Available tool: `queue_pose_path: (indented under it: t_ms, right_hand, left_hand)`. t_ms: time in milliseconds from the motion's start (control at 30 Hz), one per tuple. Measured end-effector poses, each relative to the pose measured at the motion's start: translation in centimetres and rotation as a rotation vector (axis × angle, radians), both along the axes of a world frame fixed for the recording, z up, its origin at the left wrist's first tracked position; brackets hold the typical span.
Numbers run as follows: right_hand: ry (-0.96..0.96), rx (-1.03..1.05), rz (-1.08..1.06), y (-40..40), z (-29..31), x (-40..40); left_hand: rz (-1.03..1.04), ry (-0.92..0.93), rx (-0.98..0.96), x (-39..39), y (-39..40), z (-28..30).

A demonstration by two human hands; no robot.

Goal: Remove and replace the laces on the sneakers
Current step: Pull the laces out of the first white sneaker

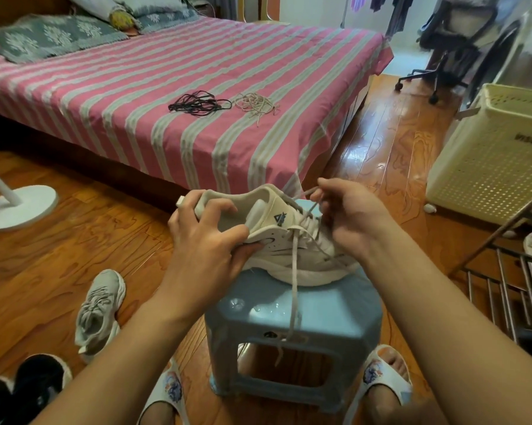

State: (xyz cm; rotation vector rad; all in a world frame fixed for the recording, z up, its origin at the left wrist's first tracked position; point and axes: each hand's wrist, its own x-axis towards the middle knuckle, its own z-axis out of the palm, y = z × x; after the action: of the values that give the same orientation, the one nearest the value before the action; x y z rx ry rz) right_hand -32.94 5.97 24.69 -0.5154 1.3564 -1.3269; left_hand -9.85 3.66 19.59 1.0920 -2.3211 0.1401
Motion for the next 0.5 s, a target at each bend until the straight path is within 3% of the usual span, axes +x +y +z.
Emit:
queue_pose_path:
  t_ms: [33, 100, 133, 233, 333, 400, 500]
  right_hand:
    - [0.149, 0.006, -0.065, 0.0, -0.1, -0.7]
    - [0.754, 0.022, -0.186, 0.1, 0.0, -2.3]
    - [0.92, -0.022, -0.214, 0.2, 0.4, -2.8]
    - [0.858, -0.086, 0.14, 0.1, 1.3, -1.2]
    - [1.153, -0.116, 0.457, -0.8, 0.4, 1.0]
    - [1.211, -0.152, 0.401, -1.4, 0.3, 0.5]
    - [0.904, -0.019, -0.014, -2.1, -0.6, -2.6]
  left_hand:
    - [0.003, 0.013, 0.013, 0.1, -0.1, -0.1]
    - [-0.002, 0.035, 0.046, 0.4, -0.2, -0.3]
    - [-0.015, 0.032, 0.048, 0.5, -0.2, -0.4]
    - [-0.039, 0.012, 0.034, 0.7, -0.3, -0.6]
    - [-0.026, 0.013, 0.047, 0.8, -0.4, -0.6]
    - [-0.022, -0.002, 0.054, 0.8, -0.4, -0.6]
    - [-0.015, -0.019, 0.049, 0.8, -0.4, -0.5]
